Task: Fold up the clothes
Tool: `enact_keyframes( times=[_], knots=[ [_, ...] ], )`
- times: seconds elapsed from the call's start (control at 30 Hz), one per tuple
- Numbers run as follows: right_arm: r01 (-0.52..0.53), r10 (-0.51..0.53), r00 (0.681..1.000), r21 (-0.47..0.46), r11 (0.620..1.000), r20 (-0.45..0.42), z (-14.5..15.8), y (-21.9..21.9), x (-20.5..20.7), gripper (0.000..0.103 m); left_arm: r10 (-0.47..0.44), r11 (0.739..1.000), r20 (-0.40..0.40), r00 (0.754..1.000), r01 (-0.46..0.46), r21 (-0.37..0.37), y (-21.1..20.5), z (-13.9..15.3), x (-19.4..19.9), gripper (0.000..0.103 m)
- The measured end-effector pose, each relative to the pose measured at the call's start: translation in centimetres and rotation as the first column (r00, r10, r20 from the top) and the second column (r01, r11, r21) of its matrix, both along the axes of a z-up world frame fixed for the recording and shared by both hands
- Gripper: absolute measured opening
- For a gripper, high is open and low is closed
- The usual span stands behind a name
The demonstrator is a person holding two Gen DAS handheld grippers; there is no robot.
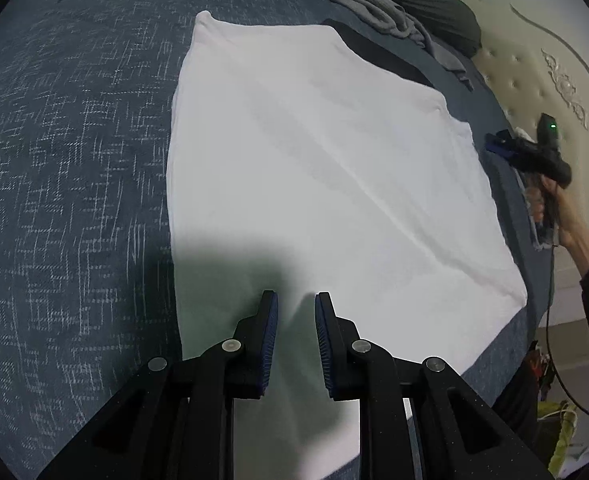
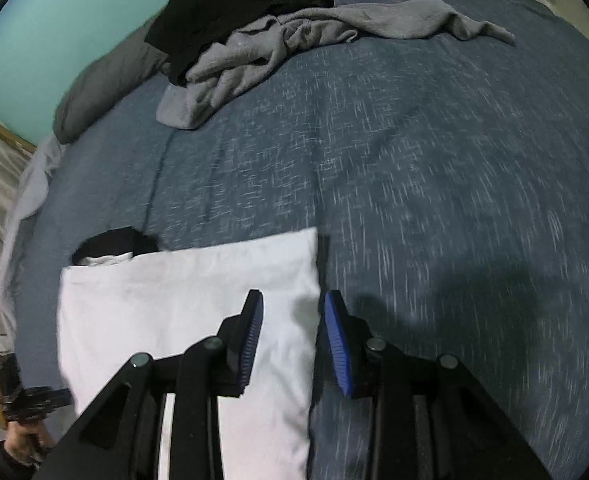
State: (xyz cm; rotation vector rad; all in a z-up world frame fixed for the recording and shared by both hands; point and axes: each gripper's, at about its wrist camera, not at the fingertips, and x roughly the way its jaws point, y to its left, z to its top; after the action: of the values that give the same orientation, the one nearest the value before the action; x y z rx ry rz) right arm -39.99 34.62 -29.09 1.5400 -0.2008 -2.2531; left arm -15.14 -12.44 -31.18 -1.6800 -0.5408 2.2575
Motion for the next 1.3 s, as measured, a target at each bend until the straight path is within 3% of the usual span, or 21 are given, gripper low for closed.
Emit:
enact_keyframes(
  times=[0.2, 0.27, 0.33, 0.43, 0.53, 0.83, 0.9, 0.97, 1.0, 1.17, 1.3],
  knots=[
    [-0.019, 0.02, 1.0, 0.052, 0.998, -0.014, -1.5, -0.6, -1.9, 0.031, 0.012, 1.0, -0.002, 1.0, -0.012, 0.017, 0.1, -1.3, -1.6, 0.021],
    [-0.031, 0.032, 0.999, 0.047, 0.998, -0.037, -1.3, -0.6, -2.0, 0.01, 0.01, 1.0, -0.003, 1.0, -0.01, 0.017, 0.2, -1.5, -1.7, 0.021],
    [-0.036, 0.04, 0.997, 0.056, 0.998, -0.071, -0.9, -0.4, -2.0, 0.003, 0.006, 1.0, -0.006, 1.0, -0.006, 0.014, 0.4, -1.5, -1.7, 0.021],
    [-0.03, 0.038, 0.992, 0.067, 0.997, -0.121, -0.2, -0.1, -2.3, 0.001, 0.005, 1.0, -0.007, 1.0, -0.005, 0.013, 0.5, -1.5, -1.5, 0.021],
    [-0.005, 0.019, 0.987, 0.085, 0.996, -0.161, 0.6, 0.2, -2.8, 0.001, 0.007, 1.0, -0.009, 1.0, -0.007, 0.018, 0.5, -1.5, -1.4, 0.021],
    [0.0, 0.014, 0.996, 0.147, 0.989, -0.094, -2.2, -1.2, -4.0, 0.002, 0.011, 1.0, -0.007, 1.0, -0.011, 0.015, 0.8, -1.7, -1.5, 0.021],
    [0.019, -0.006, 0.995, 0.131, 0.991, -0.101, -1.5, -0.7, -3.7, 0.007, 0.014, 1.0, -0.007, 1.0, -0.014, 0.014, 0.9, -1.7, -1.5, 0.021],
    [0.029, -0.02, 0.997, 0.105, 0.994, -0.078, -0.7, 0.2, -3.2, 0.028, 0.018, 1.0, -0.005, 1.0, -0.018, 0.013, 0.7, -1.7, -1.5, 0.021],
    [0.029, -0.023, 0.998, 0.095, 0.995, -0.063, -0.3, 0.7, -2.8, 0.028, 0.022, 1.0, -0.004, 1.0, -0.022, 0.016, 0.7, -1.7, -1.5, 0.021],
    [-0.091, 0.089, 0.994, 0.02, 0.996, 0.066, 1.4, 2.8, 2.4, 0.028, 0.043, 0.999, -0.026, 0.999, -0.042, 0.025, 0.4, -0.5, -0.8, 0.022],
    [-0.156, 0.148, 0.972, 0.03, 0.987, 0.182, 0.9, 4.4, 8.1, 0.028, 0.032, 0.999, -0.036, 0.999, -0.031, 0.023, 0.9, 0.4, -0.1, 0.025]
  ],
)
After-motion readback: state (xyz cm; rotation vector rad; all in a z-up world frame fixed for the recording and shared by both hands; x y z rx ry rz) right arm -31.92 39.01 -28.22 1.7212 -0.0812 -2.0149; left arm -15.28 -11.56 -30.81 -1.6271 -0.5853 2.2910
